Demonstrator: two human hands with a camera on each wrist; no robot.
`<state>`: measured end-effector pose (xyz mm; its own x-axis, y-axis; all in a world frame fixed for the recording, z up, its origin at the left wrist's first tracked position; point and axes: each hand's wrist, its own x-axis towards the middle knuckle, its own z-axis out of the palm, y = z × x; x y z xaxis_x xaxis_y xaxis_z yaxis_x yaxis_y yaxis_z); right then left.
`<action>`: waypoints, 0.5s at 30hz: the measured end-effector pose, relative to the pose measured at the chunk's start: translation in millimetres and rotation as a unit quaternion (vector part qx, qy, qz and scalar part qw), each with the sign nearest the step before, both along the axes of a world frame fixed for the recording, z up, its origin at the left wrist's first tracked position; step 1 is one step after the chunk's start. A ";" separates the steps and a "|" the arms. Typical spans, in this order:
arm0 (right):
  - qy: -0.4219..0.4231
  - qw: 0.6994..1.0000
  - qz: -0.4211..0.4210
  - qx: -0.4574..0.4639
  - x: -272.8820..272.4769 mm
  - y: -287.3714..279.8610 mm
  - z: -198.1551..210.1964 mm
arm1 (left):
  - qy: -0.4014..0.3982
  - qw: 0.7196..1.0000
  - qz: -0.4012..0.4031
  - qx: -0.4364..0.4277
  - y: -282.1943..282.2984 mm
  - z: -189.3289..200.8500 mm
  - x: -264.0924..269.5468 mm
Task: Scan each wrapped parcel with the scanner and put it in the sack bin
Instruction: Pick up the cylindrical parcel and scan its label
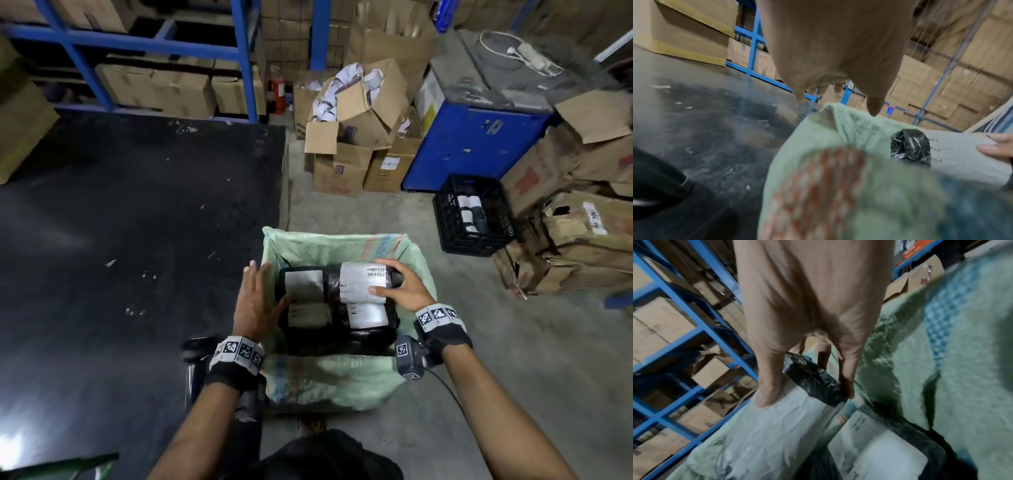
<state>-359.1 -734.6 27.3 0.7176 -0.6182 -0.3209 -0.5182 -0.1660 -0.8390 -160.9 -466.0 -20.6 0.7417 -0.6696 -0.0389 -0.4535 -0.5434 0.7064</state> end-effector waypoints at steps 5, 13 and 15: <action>0.058 0.998 -0.013 -0.027 14.8 -34.8 -43.3 | -0.003 1.000 -0.003 0.012 -8.6 -15.4 -16.2; 0.100 0.994 0.024 -0.021 38.5 -52.2 -78.5 | -0.055 0.998 -0.016 0.026 -8.5 -20.7 -22.1; 0.125 0.991 0.044 -0.025 39.5 -50.9 -87.8 | -0.064 0.997 -0.029 0.030 -6.7 -21.8 -20.8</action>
